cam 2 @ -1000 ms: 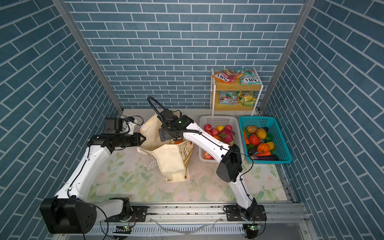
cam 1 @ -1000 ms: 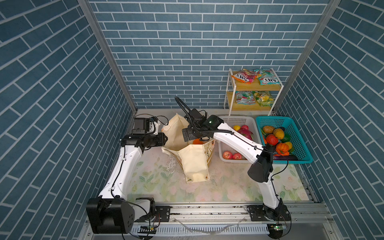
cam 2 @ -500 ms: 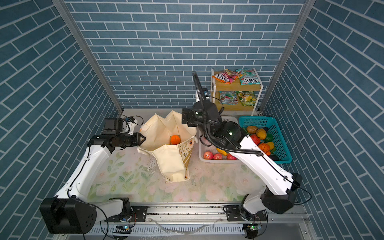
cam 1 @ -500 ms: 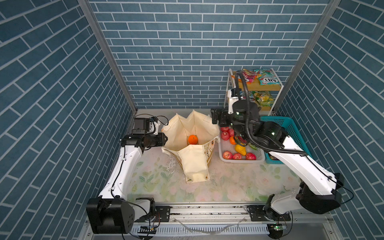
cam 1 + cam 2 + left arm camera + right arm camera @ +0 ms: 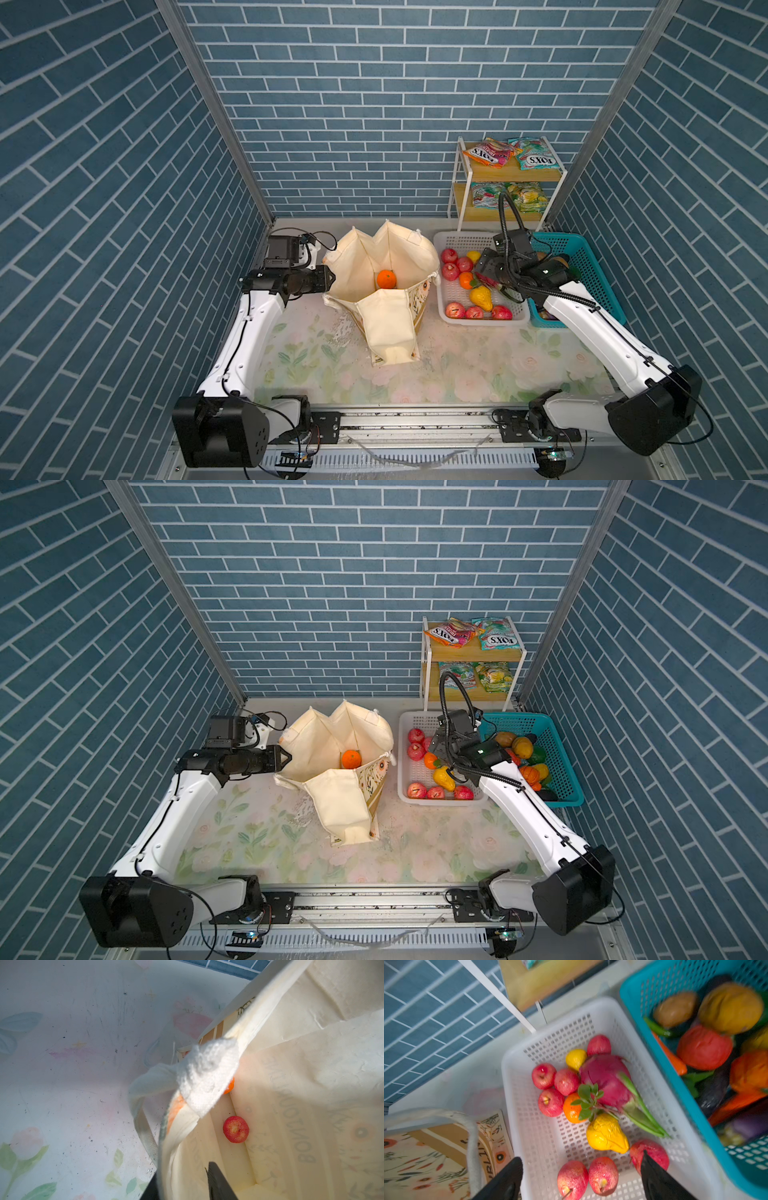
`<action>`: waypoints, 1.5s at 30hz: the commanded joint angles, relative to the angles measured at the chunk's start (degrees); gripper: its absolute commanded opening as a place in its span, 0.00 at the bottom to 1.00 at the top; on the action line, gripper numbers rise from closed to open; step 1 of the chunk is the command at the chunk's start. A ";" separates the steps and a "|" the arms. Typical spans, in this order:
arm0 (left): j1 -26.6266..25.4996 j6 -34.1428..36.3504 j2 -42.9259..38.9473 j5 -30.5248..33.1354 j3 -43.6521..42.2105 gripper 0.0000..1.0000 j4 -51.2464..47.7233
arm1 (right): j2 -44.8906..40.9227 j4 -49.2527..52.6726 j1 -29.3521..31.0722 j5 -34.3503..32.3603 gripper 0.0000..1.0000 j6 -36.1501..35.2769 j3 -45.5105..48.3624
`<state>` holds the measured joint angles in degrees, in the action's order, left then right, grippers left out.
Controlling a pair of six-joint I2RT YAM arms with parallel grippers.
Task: Place the food into the grocery bag and tie it
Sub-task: 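Move the right gripper back to the white basket and grasp a red apple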
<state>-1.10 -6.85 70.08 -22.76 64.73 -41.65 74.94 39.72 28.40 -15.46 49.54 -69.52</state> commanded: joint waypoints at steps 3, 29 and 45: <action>-0.13 0.17 -0.14 0.26 -0.92 0.36 -0.03 | 3.90 -5.13 -0.28 14.08 0.86 11.53 4.78; -0.13 0.26 -0.39 0.52 -0.88 0.36 -0.20 | 8.89 -9.26 3.68 14.98 0.86 34.09 11.07; -0.13 0.35 -0.48 0.68 -0.83 0.36 -0.28 | 11.12 -8.44 4.59 18.14 0.85 35.01 10.65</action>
<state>-1.10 -6.85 70.08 -22.31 64.58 -41.65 84.86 30.50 32.73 1.74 82.28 -59.24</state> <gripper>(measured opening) 0.359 0.854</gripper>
